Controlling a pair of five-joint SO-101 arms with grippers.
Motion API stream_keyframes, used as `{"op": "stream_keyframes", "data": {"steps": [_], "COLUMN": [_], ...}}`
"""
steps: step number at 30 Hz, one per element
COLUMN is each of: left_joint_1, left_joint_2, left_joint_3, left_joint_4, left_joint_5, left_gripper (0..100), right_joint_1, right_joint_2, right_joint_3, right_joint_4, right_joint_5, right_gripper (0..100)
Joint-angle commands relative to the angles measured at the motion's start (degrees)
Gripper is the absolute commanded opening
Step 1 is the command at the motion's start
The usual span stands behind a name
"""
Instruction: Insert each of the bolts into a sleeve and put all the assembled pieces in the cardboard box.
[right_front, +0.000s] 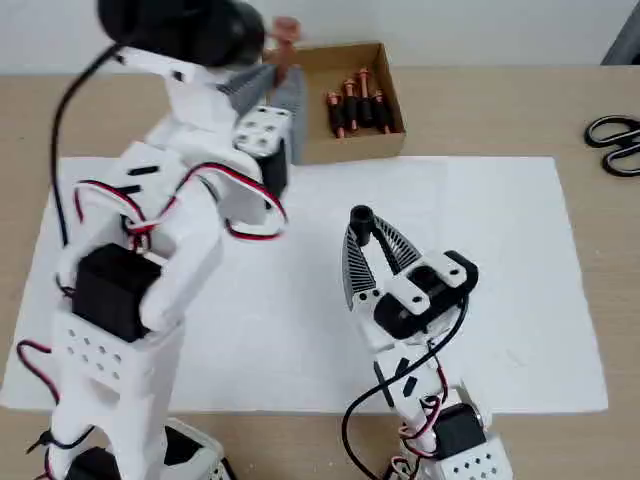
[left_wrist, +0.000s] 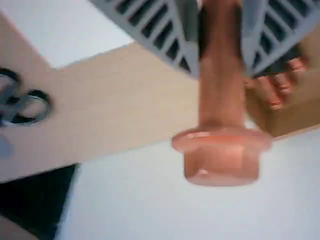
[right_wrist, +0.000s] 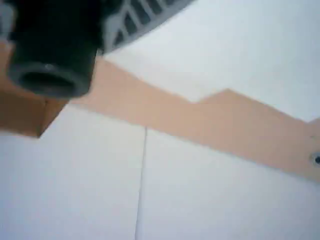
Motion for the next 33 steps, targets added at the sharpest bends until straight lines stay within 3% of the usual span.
{"op": "stream_keyframes", "data": {"steps": [1,6,17,24,29,33], "left_joint_1": [4.9,8.3,5.8,5.5,5.8,6.9], "left_joint_2": [-1.7,-1.6,-4.1,-18.5,-26.9,-29.5], "left_joint_3": [-0.3,-0.1,12.1,22.1,46.5,56.7], "left_joint_4": [-2.3,-3.1,-16.2,-12.0,-29.1,-41.2], "left_joint_5": [1.8,1.9,-1.0,-2.3,0.0,0.0], "left_gripper": [1,1,1,1,1,1], "right_joint_1": [-0.4,-0.4,-0.4,-0.2,-0.4,-0.4], "right_joint_2": [-0.7,-0.5,-0.3,-0.7,-0.7,-0.7], "right_joint_3": [0.4,0.5,0.5,0.4,0.4,0.4], "right_joint_4": [-2.7,-2.7,0.8,0.8,1.0,1.4], "right_joint_5": [-0.5,-0.4,-0.4,-0.4,-0.4,-0.4], "right_gripper": [0.5,0.4,0.4,0.4,0.4,0.4]}}
